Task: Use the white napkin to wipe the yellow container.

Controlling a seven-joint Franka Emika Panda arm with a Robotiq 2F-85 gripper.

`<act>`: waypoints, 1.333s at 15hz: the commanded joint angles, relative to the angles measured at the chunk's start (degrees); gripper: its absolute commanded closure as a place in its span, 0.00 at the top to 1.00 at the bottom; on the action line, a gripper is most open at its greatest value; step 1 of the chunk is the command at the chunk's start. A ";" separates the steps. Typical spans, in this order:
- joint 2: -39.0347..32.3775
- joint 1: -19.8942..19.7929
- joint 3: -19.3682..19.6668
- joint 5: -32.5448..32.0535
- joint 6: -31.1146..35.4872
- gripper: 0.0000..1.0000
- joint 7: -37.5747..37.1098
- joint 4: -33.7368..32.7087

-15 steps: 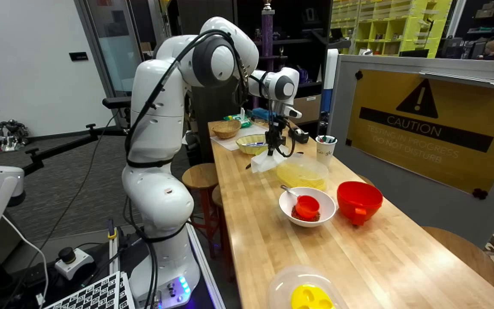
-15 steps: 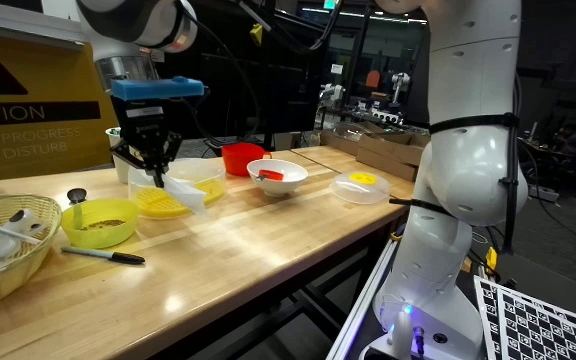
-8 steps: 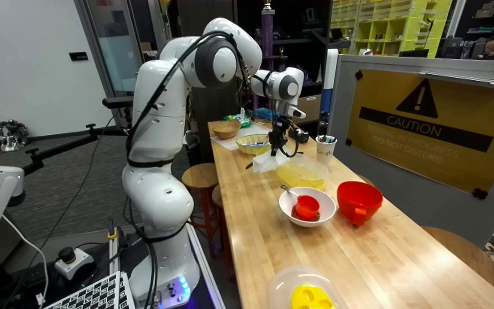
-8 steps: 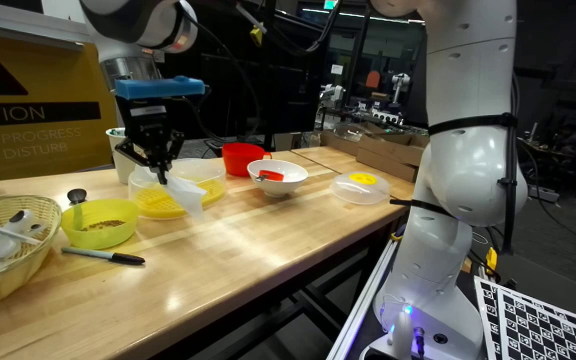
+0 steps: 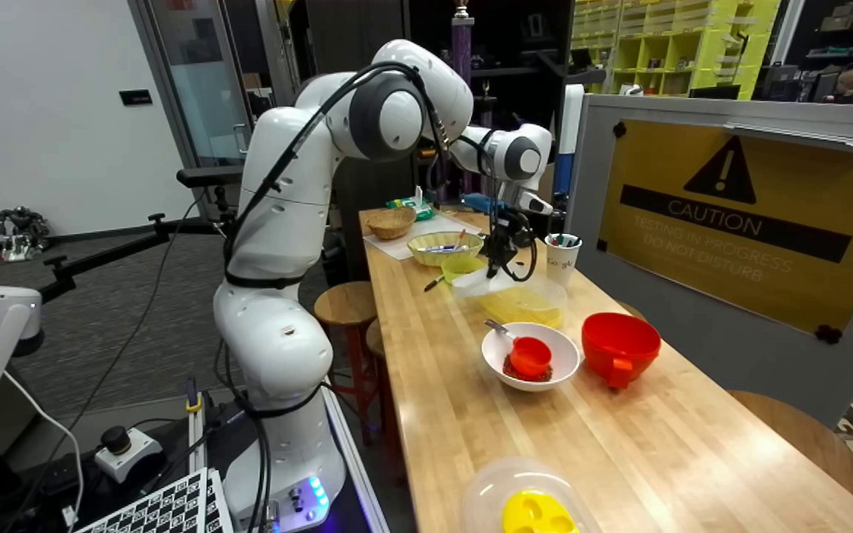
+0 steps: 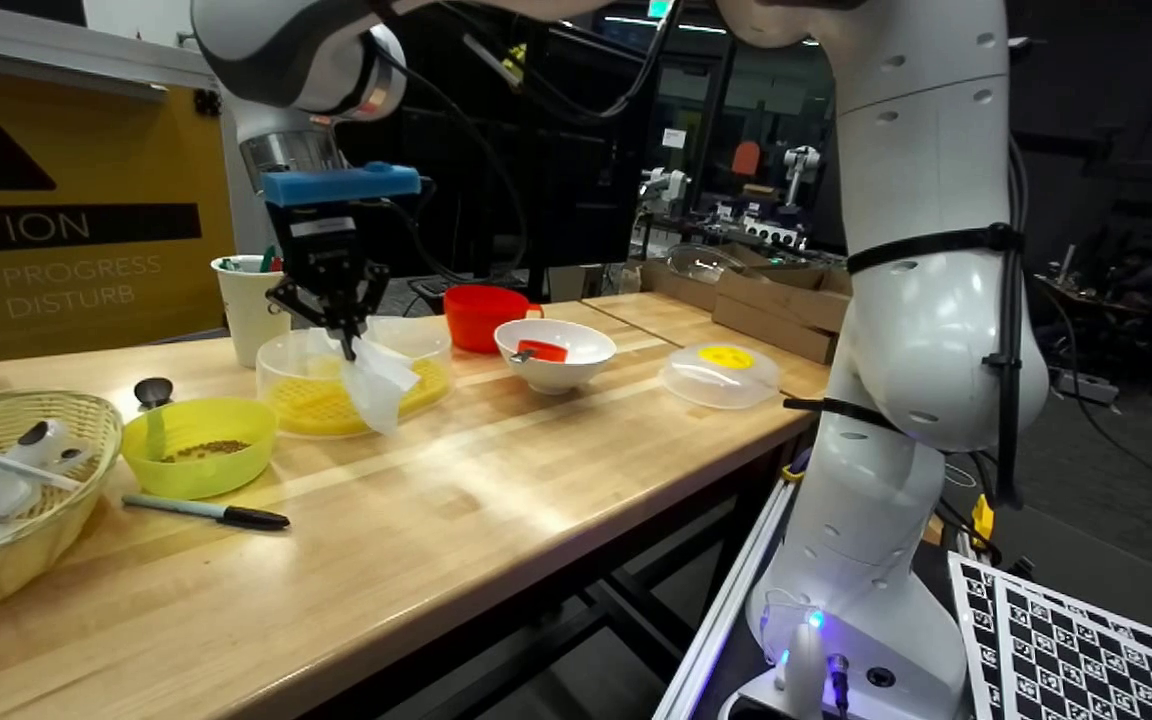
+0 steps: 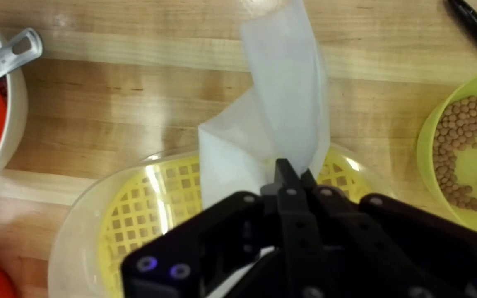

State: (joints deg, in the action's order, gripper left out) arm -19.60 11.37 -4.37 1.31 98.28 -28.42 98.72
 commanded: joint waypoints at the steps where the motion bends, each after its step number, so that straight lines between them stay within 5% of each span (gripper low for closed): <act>1: -1.58 -0.60 1.04 -0.25 -2.42 0.00 -0.29 -2.63; 20: -1.83 -3.32 3.84 -1.06 -0.99 0.00 -0.43 -0.88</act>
State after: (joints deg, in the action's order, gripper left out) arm -22.46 6.72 -0.23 1.28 96.24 -28.53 95.79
